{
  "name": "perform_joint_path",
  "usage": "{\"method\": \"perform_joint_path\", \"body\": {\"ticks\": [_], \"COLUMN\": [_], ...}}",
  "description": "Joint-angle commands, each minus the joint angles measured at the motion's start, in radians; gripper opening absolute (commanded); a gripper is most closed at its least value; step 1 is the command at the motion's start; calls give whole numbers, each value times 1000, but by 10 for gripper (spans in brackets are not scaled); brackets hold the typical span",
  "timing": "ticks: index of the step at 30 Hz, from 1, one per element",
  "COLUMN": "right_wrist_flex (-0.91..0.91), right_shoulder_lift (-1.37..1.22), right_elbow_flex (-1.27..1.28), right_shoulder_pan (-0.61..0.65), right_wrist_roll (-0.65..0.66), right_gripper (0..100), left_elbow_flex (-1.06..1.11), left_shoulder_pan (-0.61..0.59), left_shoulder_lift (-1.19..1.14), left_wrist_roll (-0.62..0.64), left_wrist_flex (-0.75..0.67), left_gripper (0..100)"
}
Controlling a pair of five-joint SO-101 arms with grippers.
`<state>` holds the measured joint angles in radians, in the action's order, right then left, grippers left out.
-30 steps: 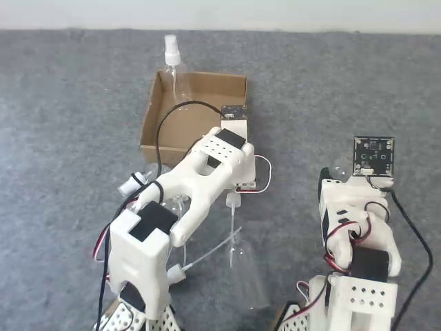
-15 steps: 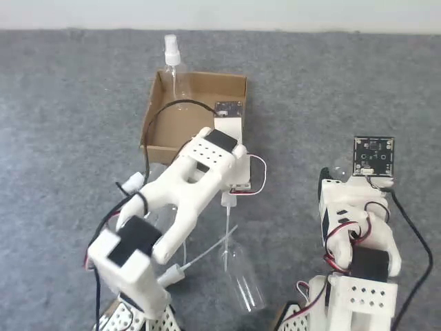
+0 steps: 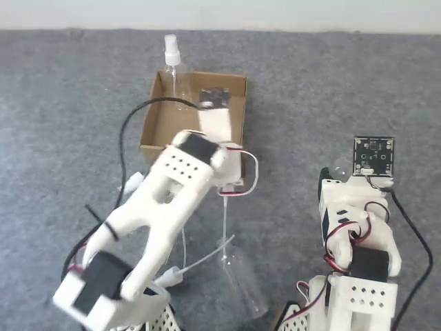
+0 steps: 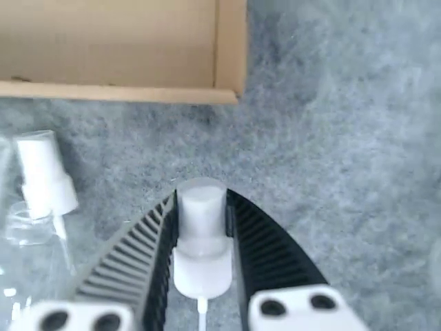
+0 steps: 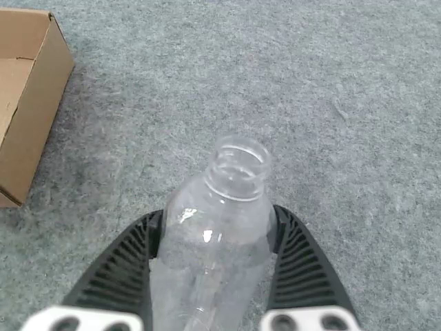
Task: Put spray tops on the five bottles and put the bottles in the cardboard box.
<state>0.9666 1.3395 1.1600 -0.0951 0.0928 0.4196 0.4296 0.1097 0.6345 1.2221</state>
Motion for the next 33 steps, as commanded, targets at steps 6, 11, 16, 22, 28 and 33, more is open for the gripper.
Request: {"method": "perform_joint_path", "body": {"ticks": [6,11,16,22,28,33], "right_wrist_flex": [-24,-24,-24,-22,-15,-16], "right_shoulder_lift": [24,24,24,24,24,24], "right_elbow_flex": [-11,-11,-11,-9,-9,-2], "right_shoulder_pan": [-10,21,51,70,134,166], "right_wrist_roll": [-8,-8,-8,-8,-8,-9], "right_gripper": [9,9,7,9,9,9], "left_elbow_flex": [85,153,266,329,354,358], "left_shoulder_pan": [-115,-161,-186,-184,-184,-186], "left_shoulder_lift": [321,466,578,687,743,770], "left_wrist_roll": [-5,-5,-5,-5,-5,-5], "left_wrist_flex": [-60,-91,-199,-230,-230,-227], "left_gripper": [11,11,11,11,11,11]}}
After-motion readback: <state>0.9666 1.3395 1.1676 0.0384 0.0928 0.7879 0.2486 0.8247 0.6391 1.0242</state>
